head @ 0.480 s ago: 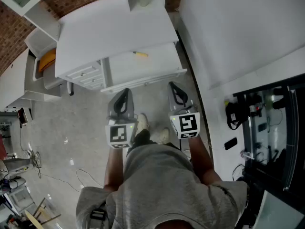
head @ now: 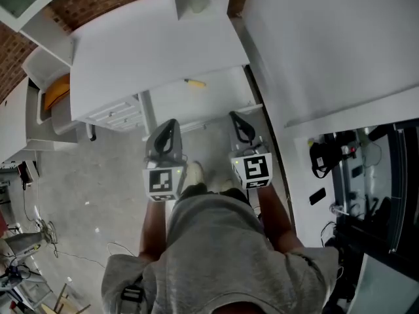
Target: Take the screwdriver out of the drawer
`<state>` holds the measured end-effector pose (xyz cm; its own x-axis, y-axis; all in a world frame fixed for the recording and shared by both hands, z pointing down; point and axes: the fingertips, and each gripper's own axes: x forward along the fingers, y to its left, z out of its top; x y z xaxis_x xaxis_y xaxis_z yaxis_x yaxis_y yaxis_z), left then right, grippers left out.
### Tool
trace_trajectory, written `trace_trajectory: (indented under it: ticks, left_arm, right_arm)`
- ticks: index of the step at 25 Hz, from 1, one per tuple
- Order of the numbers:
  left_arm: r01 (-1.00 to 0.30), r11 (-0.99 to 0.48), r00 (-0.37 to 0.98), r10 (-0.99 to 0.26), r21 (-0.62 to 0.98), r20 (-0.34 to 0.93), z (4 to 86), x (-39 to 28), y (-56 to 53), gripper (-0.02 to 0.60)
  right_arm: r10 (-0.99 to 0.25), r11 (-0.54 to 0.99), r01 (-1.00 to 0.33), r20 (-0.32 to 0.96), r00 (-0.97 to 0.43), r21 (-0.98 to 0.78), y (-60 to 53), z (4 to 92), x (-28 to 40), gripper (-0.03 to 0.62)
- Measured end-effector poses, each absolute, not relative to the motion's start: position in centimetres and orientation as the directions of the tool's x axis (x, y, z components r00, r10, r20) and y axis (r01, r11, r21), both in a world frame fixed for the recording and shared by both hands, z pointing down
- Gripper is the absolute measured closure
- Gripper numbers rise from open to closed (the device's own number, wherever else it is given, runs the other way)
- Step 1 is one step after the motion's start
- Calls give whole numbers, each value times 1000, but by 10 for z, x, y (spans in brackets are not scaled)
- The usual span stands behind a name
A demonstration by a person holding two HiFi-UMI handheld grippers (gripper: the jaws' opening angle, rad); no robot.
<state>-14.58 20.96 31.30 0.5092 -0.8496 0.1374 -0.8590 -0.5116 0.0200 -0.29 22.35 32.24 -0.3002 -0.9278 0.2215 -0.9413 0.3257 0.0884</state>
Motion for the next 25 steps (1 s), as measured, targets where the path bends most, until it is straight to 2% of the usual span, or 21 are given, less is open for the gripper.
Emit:
trace_trajectory:
  ticks: [6,15,20,25]
  left_arm:
    - [-843,-537,535,-832,29,146,323,-161,175,571]
    - [-873,-485,485,-853,51,194,358,-151,111,571]
    - [-923,-378,383,-889,72,249,402,-157,80,571]
    - [-951,-296,309,-900,90,308,451,-153,57,571]
  right_arm:
    - [-925,320,-942,250,-288,98,187,332,-20,591]
    - [-864,434,-896,323,-386,90,112,372,-24,591]
    - [-769,572,-818,390,-506,68,66,420,-40,591]
    - [-681,652,-757,461,-569,29,32,476,-43,591]
